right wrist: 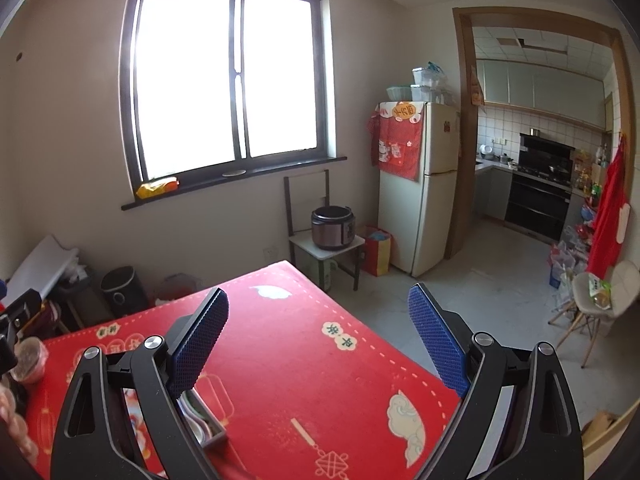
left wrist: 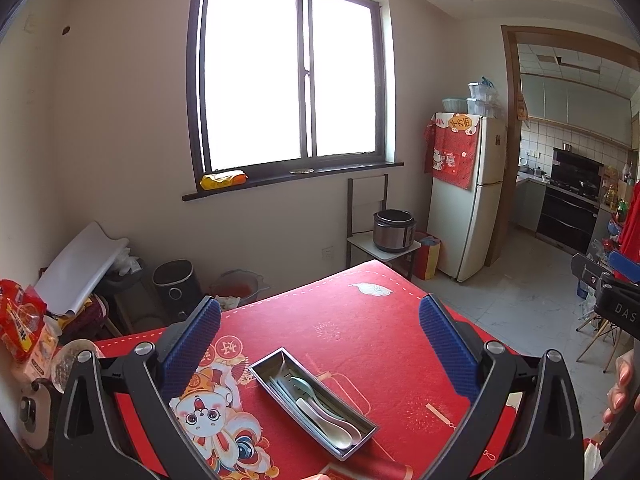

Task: Organize utensils

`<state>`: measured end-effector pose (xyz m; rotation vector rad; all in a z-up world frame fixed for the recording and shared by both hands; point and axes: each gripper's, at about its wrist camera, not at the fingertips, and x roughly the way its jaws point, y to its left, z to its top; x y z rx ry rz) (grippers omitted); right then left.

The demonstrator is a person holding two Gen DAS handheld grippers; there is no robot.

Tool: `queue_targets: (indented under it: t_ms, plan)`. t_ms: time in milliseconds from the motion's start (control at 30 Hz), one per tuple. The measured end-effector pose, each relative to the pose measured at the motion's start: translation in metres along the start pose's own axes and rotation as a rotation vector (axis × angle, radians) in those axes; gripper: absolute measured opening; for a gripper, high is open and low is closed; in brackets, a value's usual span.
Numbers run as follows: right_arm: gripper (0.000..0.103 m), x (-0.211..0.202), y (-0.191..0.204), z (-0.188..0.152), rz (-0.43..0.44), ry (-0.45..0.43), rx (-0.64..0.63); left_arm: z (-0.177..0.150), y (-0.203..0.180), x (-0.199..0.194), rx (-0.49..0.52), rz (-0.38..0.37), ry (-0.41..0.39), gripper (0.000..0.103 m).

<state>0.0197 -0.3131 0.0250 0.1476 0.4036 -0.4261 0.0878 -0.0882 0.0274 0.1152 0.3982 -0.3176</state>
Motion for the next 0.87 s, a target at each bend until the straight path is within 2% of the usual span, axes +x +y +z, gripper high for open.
queue_targets:
  t_ms: [867]
  plan:
    - [0.088,0.001,-0.002,-0.001,-0.019,0.006,0.009,0.0,0.002,0.01,-0.003,-0.008,-0.01,0.097]
